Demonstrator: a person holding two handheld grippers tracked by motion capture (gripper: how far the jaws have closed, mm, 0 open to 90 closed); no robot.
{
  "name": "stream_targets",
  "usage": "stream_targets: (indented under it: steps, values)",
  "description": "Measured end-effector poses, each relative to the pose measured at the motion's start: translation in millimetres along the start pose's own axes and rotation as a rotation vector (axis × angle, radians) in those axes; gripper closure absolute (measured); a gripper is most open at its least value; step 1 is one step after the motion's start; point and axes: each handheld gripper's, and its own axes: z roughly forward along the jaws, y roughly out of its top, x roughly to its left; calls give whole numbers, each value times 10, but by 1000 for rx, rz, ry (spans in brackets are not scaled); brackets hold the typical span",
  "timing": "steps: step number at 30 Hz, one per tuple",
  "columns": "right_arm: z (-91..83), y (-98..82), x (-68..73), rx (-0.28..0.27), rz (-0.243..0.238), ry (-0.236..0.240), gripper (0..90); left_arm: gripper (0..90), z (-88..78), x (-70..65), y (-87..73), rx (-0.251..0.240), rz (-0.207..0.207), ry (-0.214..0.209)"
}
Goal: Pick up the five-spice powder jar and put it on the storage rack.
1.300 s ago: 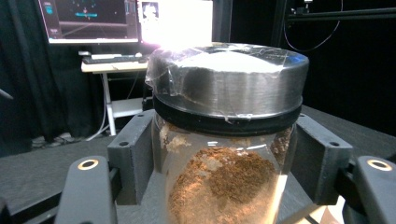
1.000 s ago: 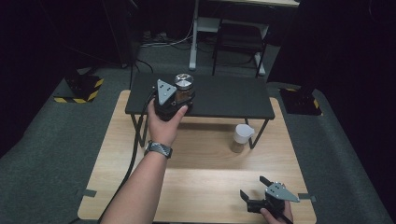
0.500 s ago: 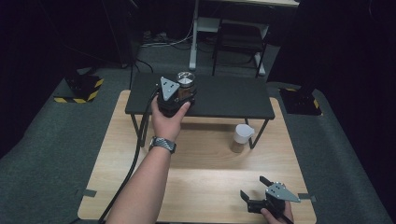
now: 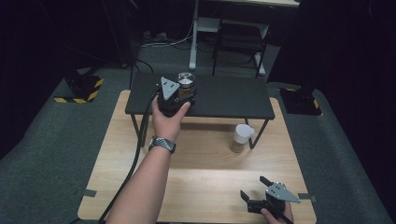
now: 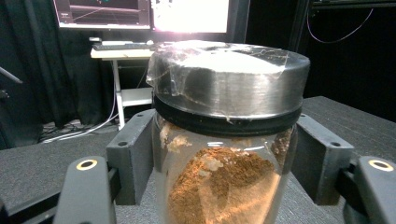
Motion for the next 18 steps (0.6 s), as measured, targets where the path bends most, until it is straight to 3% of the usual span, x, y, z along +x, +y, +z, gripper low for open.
stream_targets:
  steps: [7, 11, 15, 18]
  values:
    - [1, 2, -6, 1, 2, 2, 3, 300, -9, 5, 13, 0, 1, -1]
    - [4, 12, -4, 7, 4, -1, 3, 222, -15, -2, 35, 5, -1, 17]
    - [40, 114, 34, 71, -3, -27, 4, 137, -30, 24, 48, 7, -8, 7]
    - [59, 161, 51, 100, -5, -40, 4, 100, -48, 16, 51, 6, 11, 9]
